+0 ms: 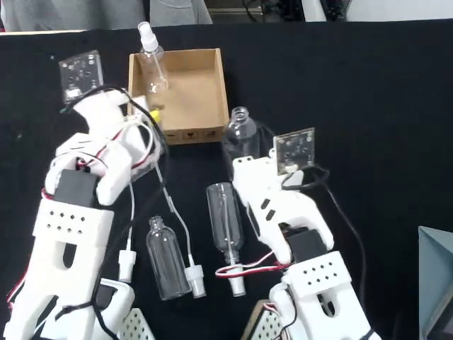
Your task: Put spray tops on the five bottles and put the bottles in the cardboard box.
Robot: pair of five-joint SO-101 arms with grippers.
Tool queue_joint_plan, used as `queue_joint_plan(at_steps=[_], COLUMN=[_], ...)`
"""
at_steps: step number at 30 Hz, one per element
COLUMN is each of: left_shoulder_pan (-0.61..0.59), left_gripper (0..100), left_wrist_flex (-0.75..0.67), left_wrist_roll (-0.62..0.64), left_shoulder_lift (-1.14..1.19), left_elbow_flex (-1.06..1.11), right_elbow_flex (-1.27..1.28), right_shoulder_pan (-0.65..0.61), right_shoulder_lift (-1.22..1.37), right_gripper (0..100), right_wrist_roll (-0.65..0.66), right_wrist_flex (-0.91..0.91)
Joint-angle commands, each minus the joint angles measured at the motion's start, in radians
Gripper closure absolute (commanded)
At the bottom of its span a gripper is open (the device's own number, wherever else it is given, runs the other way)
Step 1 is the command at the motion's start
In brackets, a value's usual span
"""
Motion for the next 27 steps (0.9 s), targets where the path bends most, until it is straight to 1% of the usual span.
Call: queue_joint_plan(at_steps=[1, 9, 16, 19, 23, 27], left_shoulder_pan=[-0.071, -0.143, -0.179, -0.189, -0.199, -0.199], left_gripper=[97, 97, 97, 97, 97, 97], left_wrist_flex=[-0.02, -0.02, -0.021, -0.02, -0.017, -0.015], left_wrist_roll=[0.063, 0.16, 0.236, 0.272, 0.358, 0.373], left_shoulder_lift=[-0.041, -0.041, -0.041, -0.041, -0.041, -0.044], left_elbow_flex=[-0.027, -0.042, -0.05, -0.059, -0.059, -0.059], right_elbow_flex=[-0.007, -0.007, 0.004, 0.008, 0.021, 0.03], right_shoulder_pan=[-0.034, -0.034, -0.035, -0.057, -0.094, -0.11], right_shoulder_lift=[-0.041, -0.041, -0.041, -0.041, -0.041, -0.041], right_gripper=[98.8, 98.8, 98.8, 98.8, 98.8, 98.8], right_wrist_roll=[0.052, 0.135, 0.196, 0.226, 0.29, 0.308], right_wrist_flex=[-0.032, -0.032, -0.032, -0.032, -0.031, -0.032])
